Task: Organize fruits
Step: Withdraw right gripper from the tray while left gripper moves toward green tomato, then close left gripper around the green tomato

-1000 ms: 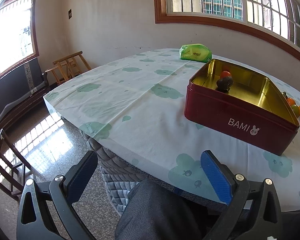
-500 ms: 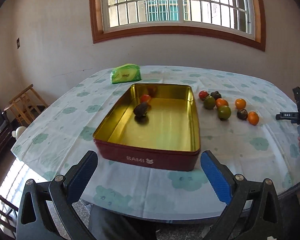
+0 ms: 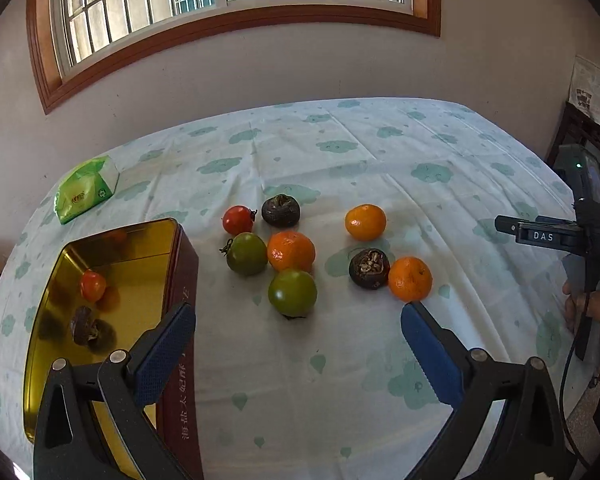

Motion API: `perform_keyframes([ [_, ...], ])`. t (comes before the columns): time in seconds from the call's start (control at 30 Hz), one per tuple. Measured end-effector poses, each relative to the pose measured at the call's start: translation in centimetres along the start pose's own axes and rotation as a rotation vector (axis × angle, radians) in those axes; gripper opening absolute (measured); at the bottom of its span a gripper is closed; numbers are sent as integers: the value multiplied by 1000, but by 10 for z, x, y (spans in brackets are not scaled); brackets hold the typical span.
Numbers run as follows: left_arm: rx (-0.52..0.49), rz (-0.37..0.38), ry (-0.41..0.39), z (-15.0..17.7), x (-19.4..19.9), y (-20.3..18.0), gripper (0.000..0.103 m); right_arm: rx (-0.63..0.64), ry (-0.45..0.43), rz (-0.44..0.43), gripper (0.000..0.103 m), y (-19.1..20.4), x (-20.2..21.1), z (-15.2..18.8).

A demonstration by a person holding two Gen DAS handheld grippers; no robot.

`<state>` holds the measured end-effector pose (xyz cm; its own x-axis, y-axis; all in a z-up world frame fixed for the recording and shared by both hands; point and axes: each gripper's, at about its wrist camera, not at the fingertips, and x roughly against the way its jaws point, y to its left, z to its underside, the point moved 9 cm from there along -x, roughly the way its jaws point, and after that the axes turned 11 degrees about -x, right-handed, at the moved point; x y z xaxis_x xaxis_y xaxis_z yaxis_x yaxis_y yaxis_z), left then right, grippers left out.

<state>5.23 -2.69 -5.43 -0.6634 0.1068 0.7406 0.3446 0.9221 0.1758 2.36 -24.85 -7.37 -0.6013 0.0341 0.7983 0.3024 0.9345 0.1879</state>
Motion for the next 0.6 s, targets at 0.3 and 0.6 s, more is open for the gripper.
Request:
perform_keyframes([
  [0.3,-50,-60,106,-3,-49,10,80,-11,-3,-42,103,2,2,-1],
  [0.6,2,-7,146,12,-73,9,32,-12,-3,-50,103,2,2,-1],
])
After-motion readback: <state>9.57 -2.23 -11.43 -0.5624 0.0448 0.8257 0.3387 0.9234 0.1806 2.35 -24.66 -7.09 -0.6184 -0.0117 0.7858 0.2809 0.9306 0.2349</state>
